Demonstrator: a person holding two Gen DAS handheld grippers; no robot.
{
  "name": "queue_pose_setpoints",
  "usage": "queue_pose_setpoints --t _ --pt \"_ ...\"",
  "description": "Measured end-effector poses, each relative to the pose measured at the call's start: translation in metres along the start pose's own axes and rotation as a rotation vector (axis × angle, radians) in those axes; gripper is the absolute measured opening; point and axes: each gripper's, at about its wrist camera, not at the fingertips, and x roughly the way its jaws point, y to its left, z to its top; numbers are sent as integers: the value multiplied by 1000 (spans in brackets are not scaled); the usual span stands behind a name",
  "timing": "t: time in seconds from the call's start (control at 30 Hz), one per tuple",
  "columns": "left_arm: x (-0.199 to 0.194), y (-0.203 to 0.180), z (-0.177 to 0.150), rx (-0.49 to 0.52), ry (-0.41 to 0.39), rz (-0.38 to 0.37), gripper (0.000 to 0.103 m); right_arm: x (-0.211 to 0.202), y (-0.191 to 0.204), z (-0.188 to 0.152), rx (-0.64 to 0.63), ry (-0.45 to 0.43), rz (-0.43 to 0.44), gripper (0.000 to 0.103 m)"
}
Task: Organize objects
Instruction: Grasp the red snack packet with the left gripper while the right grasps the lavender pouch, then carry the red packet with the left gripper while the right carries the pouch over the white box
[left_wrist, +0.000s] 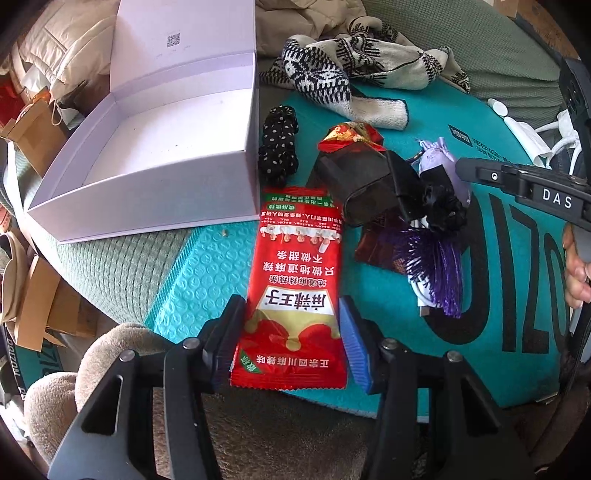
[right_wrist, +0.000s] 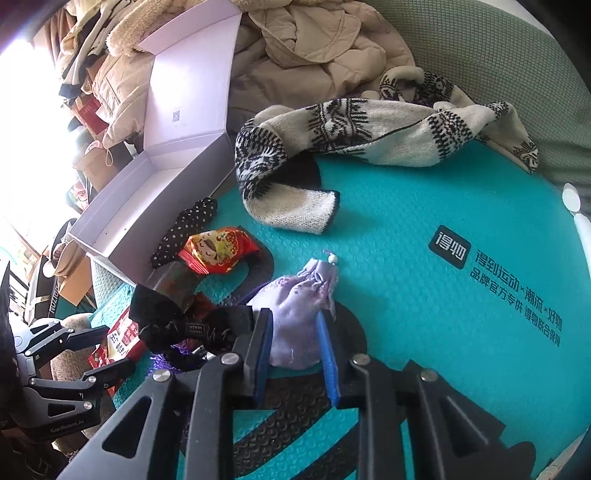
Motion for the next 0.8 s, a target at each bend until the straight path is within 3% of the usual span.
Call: queue_pose_setpoints --t 0.03,0.1,0.13,0.43,0.53,0.57,0.67,0.8 --pt "2 1 1 -6 0 -2 53 2 1 1 -5 3 -6 29" --pt "5 2 4 -7 -6 -7 54 6 1 1 -1 10 -24 58" --pt "5 1 6 -1 -9 0 56 8 1 2 8 6 -24 60" --pt "17 4 21 11 -25 32 72 35 -7 7 69 75 33 61" --pt "20 4 24 19 -36 30 74 35 -5 7 63 57 37 60" --pt "20 4 24 23 -39 26 71 35 -6 6 65 50 41 50" --pt "18 -1 24 53 -56 7 51 30 -6 7 56 36 38 44" --pt "16 -3 23 56 -61 3 45 20 -10 5 69 1 37 41"
